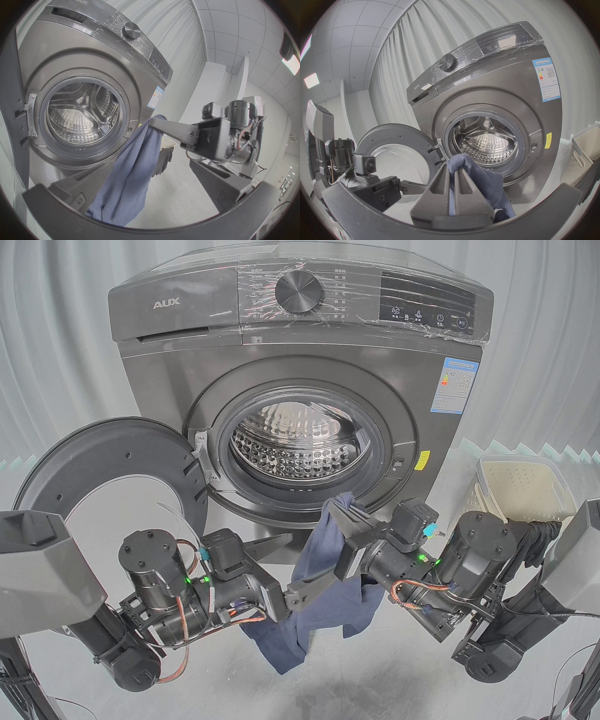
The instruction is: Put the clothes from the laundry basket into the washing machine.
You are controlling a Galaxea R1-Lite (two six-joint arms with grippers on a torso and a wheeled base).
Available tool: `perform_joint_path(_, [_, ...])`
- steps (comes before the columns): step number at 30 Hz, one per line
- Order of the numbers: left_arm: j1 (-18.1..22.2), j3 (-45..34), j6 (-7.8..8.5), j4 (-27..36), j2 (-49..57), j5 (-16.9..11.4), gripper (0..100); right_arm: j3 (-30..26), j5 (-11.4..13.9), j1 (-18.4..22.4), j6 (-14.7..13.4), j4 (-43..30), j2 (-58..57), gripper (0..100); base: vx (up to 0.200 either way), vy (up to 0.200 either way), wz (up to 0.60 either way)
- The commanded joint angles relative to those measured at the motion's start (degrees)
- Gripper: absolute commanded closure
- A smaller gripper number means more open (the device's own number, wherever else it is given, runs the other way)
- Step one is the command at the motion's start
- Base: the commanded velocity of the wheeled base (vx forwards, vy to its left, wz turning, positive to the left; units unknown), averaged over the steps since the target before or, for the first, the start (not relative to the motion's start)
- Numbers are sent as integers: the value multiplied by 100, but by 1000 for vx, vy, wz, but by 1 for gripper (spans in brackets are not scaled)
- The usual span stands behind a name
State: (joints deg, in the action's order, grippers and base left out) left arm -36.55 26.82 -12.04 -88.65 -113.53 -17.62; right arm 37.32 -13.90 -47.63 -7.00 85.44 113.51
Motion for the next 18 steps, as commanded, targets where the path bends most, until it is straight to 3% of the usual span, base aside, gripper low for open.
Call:
perform_joint_path(1, [-98,482,0,-12,-565,197,0,57,-17,-54,-21,7,66,100,0,0,0])
perform_joint_path(8, [-98,799,0,-12,-969,285,0,83,-17,-71,-30,7,49,100,0,0,0])
perform_joint_path(18, [-89,1528,9,-12,-1567,742,0,39,-17,-80,-39,16,14,100,0,0,0])
